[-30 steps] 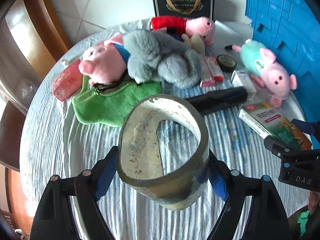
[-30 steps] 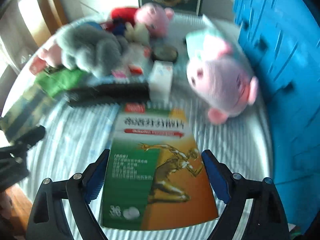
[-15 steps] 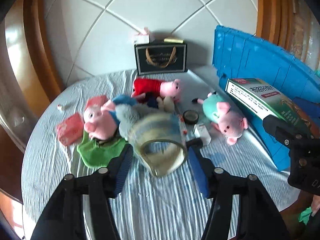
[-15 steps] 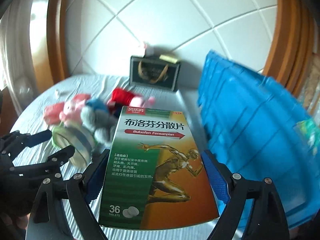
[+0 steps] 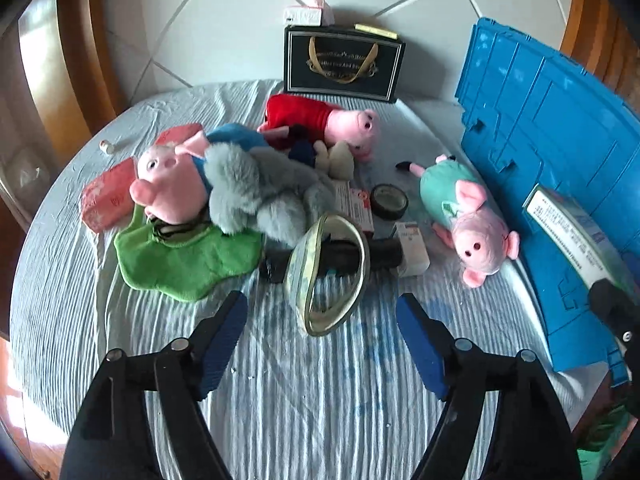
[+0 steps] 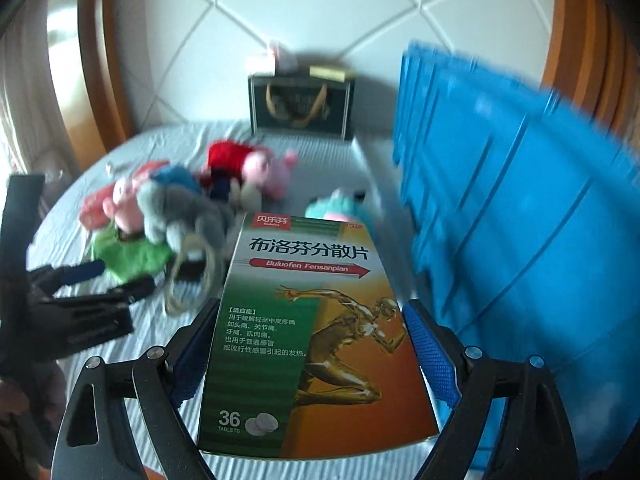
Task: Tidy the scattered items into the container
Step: 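Carry the tape ring and ibuprofen box over the blue crate with both grippers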
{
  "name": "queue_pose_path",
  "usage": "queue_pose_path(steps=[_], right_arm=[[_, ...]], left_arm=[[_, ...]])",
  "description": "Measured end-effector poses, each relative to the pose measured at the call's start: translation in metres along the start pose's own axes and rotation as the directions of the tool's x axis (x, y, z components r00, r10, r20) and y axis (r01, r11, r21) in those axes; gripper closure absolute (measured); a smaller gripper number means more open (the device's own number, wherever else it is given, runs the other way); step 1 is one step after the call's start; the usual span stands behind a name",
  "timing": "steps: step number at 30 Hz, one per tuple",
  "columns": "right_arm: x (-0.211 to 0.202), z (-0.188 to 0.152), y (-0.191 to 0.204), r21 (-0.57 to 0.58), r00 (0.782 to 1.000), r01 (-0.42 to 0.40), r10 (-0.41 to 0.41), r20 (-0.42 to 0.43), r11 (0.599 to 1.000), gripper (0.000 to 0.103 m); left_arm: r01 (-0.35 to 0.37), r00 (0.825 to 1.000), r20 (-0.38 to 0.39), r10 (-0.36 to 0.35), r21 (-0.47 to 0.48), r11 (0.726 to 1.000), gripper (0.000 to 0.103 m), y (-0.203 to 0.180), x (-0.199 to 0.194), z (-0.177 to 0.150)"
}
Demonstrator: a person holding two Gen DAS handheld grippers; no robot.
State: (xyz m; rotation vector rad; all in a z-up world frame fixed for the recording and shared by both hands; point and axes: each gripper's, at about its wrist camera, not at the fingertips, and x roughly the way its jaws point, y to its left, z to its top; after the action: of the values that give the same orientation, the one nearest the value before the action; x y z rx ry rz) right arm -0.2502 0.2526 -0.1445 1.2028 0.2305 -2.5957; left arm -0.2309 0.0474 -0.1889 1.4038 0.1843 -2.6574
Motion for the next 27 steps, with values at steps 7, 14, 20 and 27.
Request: queue_pose_path(steps=[7, 14, 20, 27], right_arm=[[0.055, -0.022, -0.018, 0.013, 0.994, -0.055, 0.056, -0.09, 0.998, 0.014], [0.068, -0.029, -0.013, 0.021, 0.998, -0.066, 0.066, -0.016, 0.998, 0.014], [0.088, -0.042, 0.004, 0.039, 0.999, -0.026, 0.027, -0.025, 0.999, 0.016], [0.045, -0.022, 0.022, 0.036, 1.0, 0.014, -0.015, 0.023, 0.999, 0.016]], left_arm=[[-0.081, 0.996, -0.039, 0.083, 0.035, 0.996, 0.022, -0.017, 0.039, -0.005], [-0.095, 0.994, -0.047, 0.101, 0.124, 0.988, 0.022, -0.027, 0.101, 0.005], [-0.047, 0.999, -0.019, 0.05, 0.128, 0.991, 0.027, -0.019, 0.121, 0.0], [0.002, 0.999, 0.042, -0.009, 0.175, 0.985, 0.031, -0.017, 0.058, 0.001]])
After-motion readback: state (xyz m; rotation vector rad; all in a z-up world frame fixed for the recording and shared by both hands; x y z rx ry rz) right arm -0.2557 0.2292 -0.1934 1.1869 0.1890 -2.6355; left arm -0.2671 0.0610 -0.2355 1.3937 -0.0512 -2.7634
